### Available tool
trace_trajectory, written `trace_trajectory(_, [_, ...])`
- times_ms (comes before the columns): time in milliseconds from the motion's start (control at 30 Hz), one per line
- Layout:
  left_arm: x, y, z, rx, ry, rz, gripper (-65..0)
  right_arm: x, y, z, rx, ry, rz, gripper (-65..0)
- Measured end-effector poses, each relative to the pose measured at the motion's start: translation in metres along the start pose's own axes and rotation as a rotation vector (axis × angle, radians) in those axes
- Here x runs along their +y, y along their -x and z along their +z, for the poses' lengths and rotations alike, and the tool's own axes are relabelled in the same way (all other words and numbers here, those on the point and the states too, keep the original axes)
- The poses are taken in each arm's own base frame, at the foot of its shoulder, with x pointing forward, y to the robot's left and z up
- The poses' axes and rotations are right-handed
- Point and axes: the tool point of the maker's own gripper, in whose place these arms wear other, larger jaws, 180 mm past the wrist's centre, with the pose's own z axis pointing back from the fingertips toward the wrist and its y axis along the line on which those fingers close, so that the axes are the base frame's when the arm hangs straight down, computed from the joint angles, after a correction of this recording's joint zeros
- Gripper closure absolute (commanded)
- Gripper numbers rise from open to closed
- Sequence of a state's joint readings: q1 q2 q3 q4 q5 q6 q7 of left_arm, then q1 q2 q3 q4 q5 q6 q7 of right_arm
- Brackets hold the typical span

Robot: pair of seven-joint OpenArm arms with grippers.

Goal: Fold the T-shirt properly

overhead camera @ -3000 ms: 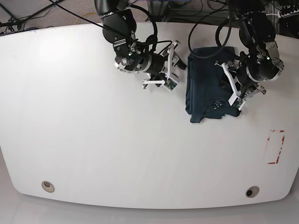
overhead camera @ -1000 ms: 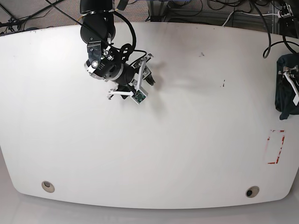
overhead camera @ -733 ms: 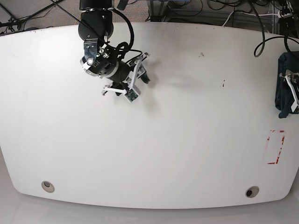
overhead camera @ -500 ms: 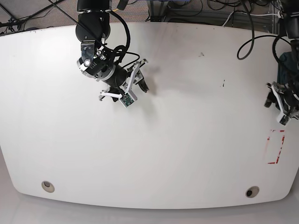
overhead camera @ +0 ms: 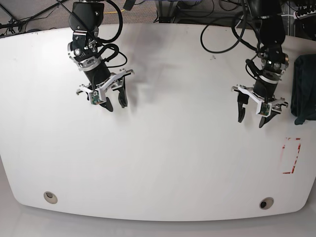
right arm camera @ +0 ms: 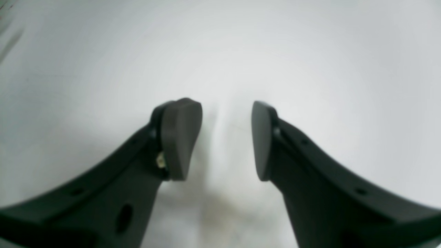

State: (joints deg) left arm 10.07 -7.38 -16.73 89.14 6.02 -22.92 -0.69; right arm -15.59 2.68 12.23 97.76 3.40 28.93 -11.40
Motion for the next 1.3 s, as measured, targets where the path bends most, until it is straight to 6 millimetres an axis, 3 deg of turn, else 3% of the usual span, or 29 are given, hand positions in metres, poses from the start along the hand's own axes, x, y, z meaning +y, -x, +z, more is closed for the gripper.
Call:
trace_trajectory(233, [-0.035, 0.027, 0.025, 0.039, 0.015, 0.073, -39.0, -0.044, 0.022, 0.044, -0.028, 0.173, -0.027, -27.7])
trace_trajectory(467, [-0.068, 0.047, 0.068, 0.112, 0.083, 0.065, -39.0, -0.058, 0.046, 0.087, -0.043, 0.260, -0.055, -27.7])
trace_trajectory(700, [-0.098, 0.043, 0.120, 0.148, 0.113, 0.101, -39.0, -0.030, 0.082, 0.121, 0.046, 0.240, -0.112, -27.6])
trace_trajectory(967, [-0.118, 0.066, 0.179, 0.286, 0.134, 0.139, -39.0, -0.011, 0.102, 0.176, 0.020, 0.287, -0.157, -27.6])
trace_trajectory(1167, [-0.133, 0.096, 0.232, 0.440, 0.134, 0.189, -39.0, 0.008, 0.144, 0.225, 0.093, 0.308, -0.227, -27.6])
trace_trajectory(1300, [-0.149, 0.122, 0.263, 0.542, 0.163, 0.235, -39.0, 0.014, 0.186, 0.258, 0.154, 0.361, -0.283, -27.6])
